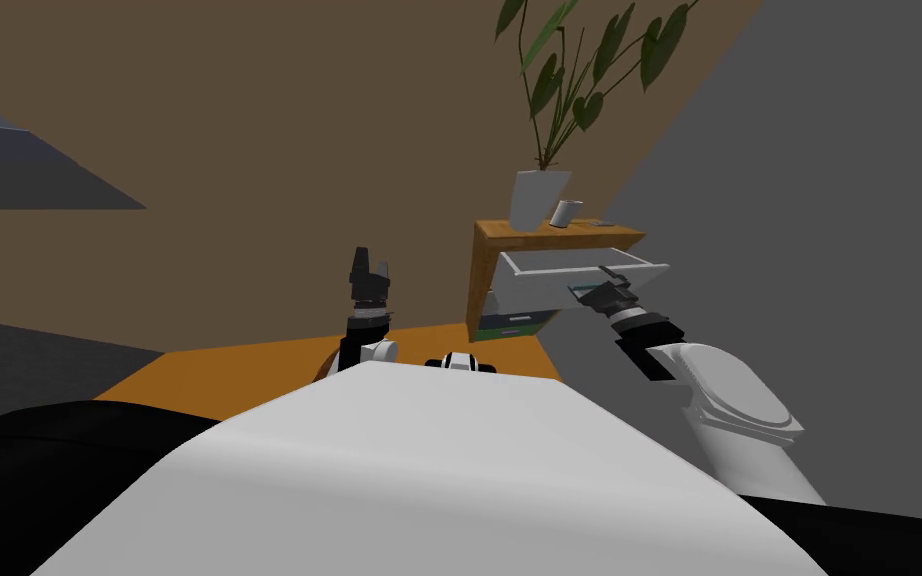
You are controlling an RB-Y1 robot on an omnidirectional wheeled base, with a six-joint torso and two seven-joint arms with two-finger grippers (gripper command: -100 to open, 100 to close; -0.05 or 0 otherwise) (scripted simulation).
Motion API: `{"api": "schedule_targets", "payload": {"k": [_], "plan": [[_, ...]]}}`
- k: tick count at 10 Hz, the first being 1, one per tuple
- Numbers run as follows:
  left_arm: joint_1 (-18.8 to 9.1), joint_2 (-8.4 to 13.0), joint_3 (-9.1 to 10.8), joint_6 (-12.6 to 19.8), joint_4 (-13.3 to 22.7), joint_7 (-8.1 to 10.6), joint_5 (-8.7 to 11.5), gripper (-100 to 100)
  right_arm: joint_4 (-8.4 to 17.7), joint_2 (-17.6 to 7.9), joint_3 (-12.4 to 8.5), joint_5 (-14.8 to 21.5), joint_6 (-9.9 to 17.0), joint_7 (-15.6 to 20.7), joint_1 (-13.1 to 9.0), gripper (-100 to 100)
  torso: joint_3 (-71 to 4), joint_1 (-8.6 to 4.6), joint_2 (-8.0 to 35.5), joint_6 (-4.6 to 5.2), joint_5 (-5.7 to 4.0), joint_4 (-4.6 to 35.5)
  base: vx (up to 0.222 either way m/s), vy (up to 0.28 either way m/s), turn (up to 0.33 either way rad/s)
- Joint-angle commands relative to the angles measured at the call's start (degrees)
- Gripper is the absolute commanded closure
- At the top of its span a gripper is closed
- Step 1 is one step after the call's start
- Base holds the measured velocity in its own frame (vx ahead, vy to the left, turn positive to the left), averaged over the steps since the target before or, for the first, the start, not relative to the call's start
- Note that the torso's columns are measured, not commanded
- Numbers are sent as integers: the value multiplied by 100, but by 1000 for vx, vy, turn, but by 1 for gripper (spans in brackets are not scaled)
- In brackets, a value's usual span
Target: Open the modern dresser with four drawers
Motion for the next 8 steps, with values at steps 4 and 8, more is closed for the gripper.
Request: {"api": "schedule_targets", "payload": {"k": [4,8], "plan": [[0,0,0,0,0,0,0,0,26,-202,-47,-44,-25,-195,53,0,7,19,12,1,8,6,7,16,-7],[0,0,0,0,0,0,0,0,54,-195,-30,-36,-29,-192,78,0,-6,11,-11,2,-1,-9,0,0,0]]}}
